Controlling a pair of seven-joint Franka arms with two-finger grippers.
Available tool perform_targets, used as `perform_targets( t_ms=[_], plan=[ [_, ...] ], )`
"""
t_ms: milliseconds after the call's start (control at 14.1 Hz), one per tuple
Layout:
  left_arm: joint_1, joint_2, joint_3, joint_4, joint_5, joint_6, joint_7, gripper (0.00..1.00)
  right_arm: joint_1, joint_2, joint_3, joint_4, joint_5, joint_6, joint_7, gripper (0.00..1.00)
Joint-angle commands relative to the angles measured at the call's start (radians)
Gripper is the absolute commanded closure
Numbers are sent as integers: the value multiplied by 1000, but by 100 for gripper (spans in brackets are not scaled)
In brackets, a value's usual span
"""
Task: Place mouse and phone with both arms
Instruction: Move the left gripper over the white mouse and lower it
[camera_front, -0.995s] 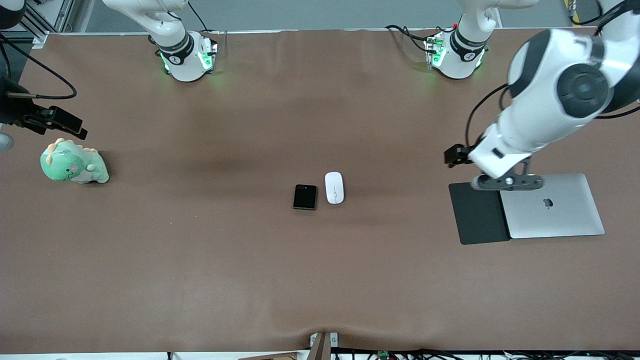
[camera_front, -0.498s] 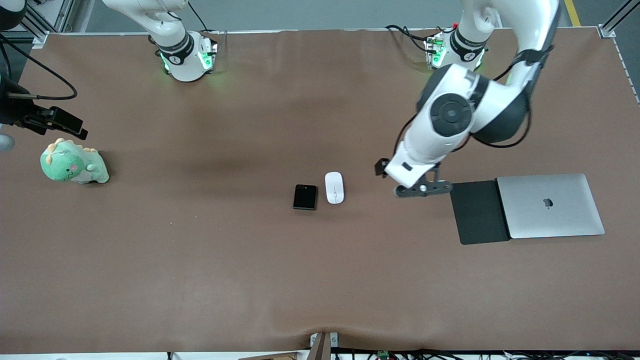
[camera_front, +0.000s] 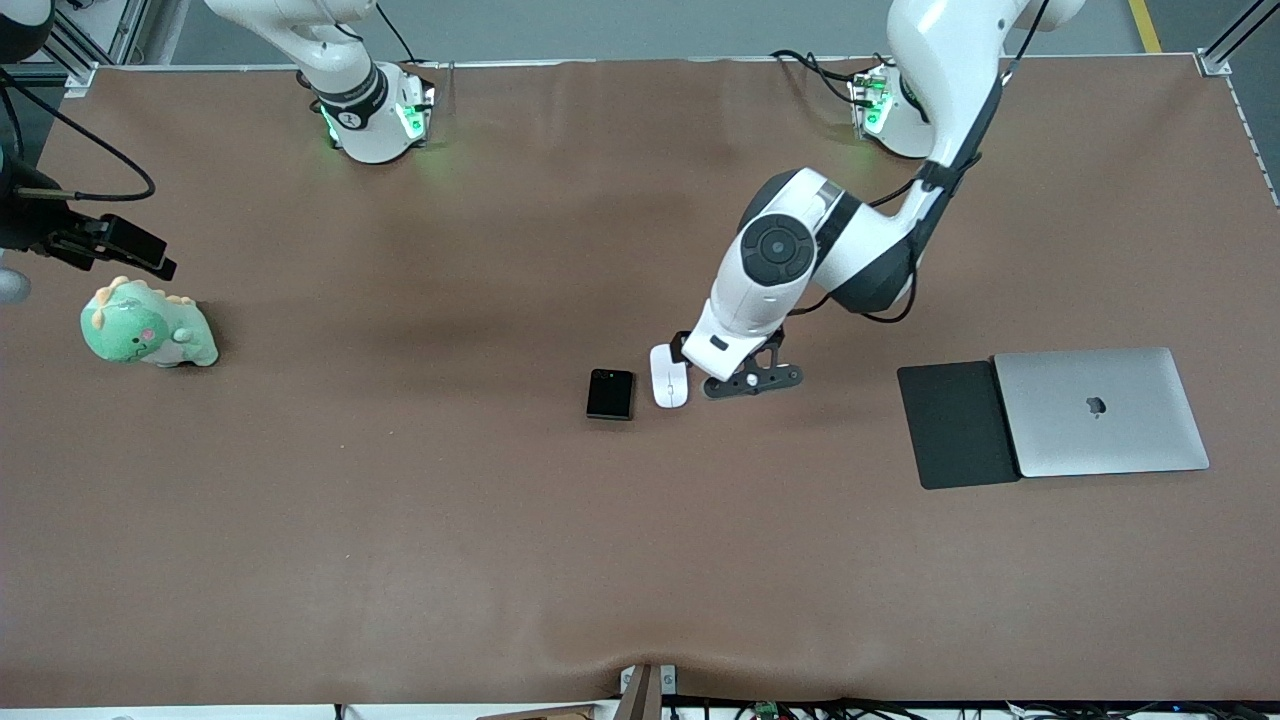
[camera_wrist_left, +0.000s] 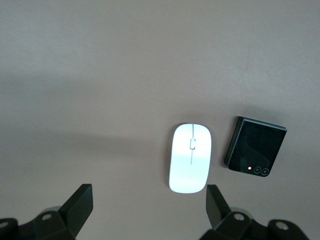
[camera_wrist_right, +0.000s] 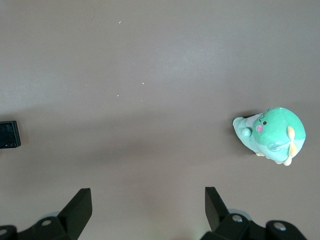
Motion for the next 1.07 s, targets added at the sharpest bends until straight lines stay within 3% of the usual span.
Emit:
perform_targets(
  t_ms=[0,427,711,995],
  plan=[
    [-41,73,8,26,11,71,-52,0,2,10,3,20,-17,-9,8,0],
    [-93,182,14,31,31,208,-126,0,2,11,3,20,-17,-9,8,0],
    [-99,207,15,31,87,214,-130,0,2,11,3,20,-15,-9,8,0],
    [-103,225,15,32,87,240,-132,6,7,24,3,20,-9,-8,9,0]
  ],
)
